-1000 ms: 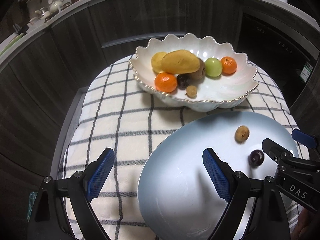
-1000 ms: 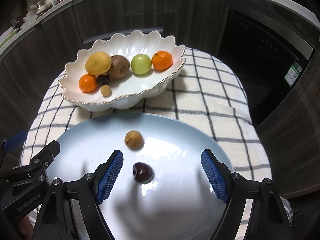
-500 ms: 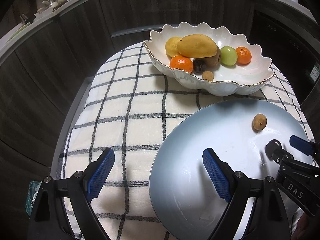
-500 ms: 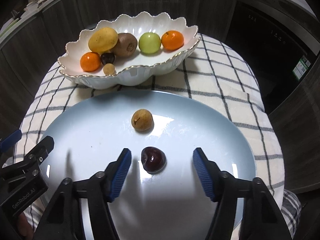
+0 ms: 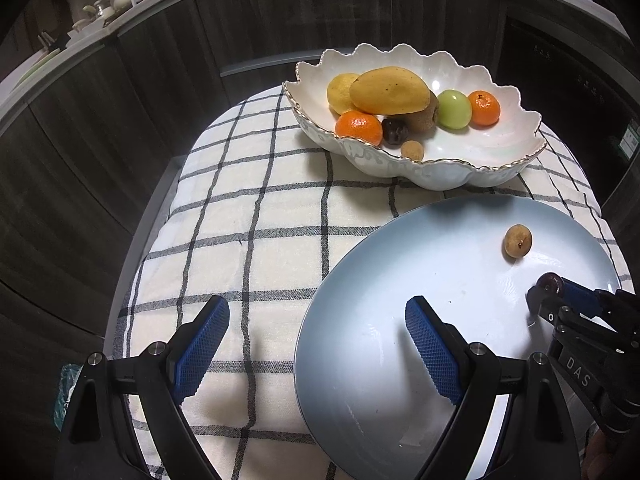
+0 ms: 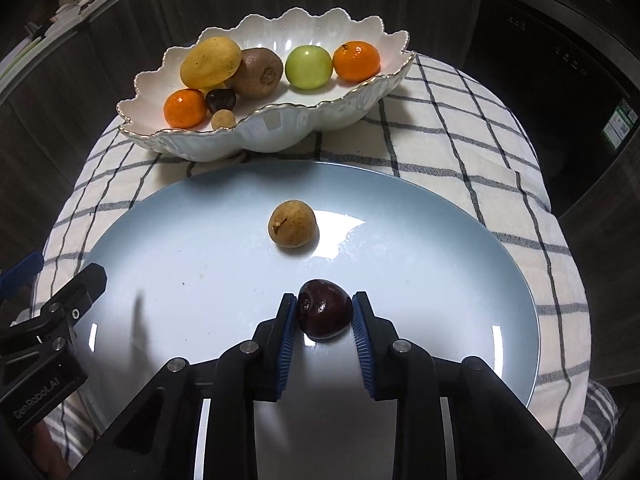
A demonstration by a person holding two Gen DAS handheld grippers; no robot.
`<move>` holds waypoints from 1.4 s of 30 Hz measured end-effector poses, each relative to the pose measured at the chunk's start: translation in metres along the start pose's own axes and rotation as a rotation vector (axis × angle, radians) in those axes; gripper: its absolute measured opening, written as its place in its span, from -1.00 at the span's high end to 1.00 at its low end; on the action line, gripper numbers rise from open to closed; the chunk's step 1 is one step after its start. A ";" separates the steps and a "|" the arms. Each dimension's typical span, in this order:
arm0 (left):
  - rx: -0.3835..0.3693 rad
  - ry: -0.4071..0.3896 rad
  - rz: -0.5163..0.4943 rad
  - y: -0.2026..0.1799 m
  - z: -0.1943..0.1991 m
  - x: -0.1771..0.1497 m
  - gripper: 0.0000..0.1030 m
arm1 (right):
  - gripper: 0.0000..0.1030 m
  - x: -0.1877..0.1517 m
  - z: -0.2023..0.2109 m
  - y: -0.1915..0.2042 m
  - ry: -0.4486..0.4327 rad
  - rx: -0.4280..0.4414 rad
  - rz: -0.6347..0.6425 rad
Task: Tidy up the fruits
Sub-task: 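Grasp the dark red cherry with right tool while left tool grasps the last longan, then carry the cherry and longan over the bowl with both tools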
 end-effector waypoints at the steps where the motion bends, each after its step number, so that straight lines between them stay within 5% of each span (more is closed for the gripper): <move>1: -0.001 0.000 -0.001 -0.001 0.000 0.000 -0.75 | 0.44 0.000 0.000 0.000 -0.002 0.004 -0.002; 22: -0.115 -0.006 -0.111 -0.115 -0.014 0.030 -0.73 | 0.44 0.024 0.027 -0.093 -0.076 -0.065 -0.096; 32: -0.136 0.023 -0.156 -0.149 -0.033 0.030 -0.38 | 0.44 0.028 0.026 -0.109 -0.085 -0.064 -0.117; 39: -0.157 0.040 -0.165 -0.157 -0.040 0.026 0.35 | 0.44 0.030 0.025 -0.108 -0.085 -0.062 -0.111; 42: -0.176 0.053 -0.173 -0.160 -0.039 0.026 0.49 | 0.44 0.031 0.027 -0.107 -0.088 -0.062 -0.109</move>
Point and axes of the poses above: each gripper's, at about its wrist camera, not at the fingertips, and z roughly against the way its jaws point, y to its left, x to its top, the point moved 10 cm from there along -z, roughly the way its jaws point, and after that the axes turned 2 degrees about z, right-handed, at the moved point
